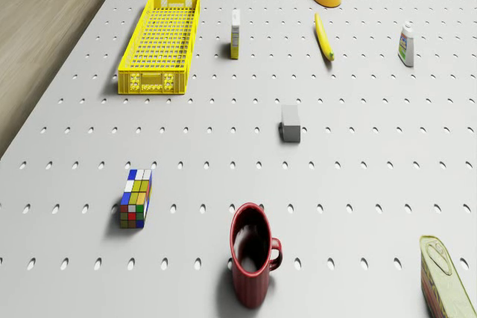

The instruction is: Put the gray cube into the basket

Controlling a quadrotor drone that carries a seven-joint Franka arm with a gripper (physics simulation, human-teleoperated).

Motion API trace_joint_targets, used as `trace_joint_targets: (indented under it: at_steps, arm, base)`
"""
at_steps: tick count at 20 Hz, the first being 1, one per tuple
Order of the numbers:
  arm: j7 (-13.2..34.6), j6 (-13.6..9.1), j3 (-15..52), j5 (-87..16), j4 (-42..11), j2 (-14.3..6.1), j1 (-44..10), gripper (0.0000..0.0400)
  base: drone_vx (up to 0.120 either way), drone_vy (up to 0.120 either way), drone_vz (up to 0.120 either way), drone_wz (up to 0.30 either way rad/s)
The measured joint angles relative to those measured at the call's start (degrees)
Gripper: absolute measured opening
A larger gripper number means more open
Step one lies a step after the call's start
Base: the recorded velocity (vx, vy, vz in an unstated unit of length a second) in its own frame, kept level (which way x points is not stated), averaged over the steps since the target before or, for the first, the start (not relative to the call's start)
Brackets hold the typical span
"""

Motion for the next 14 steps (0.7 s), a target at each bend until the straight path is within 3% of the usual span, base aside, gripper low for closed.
trace_joint_targets:
  at_steps: [6, 14]
  arm:
    - [0.0, -2.1, 0.0, 0.0, 3.8, 1.4, -0.1, 0.0400]
    - [-0.1, -2.6, 0.1, 0.1, 5.1, 1.8, -0.2, 0.0400]
  base:
    - [0.120, -0.120, 0.000, 0.000]
    - [0.120, -0.120, 0.000, 0.000]
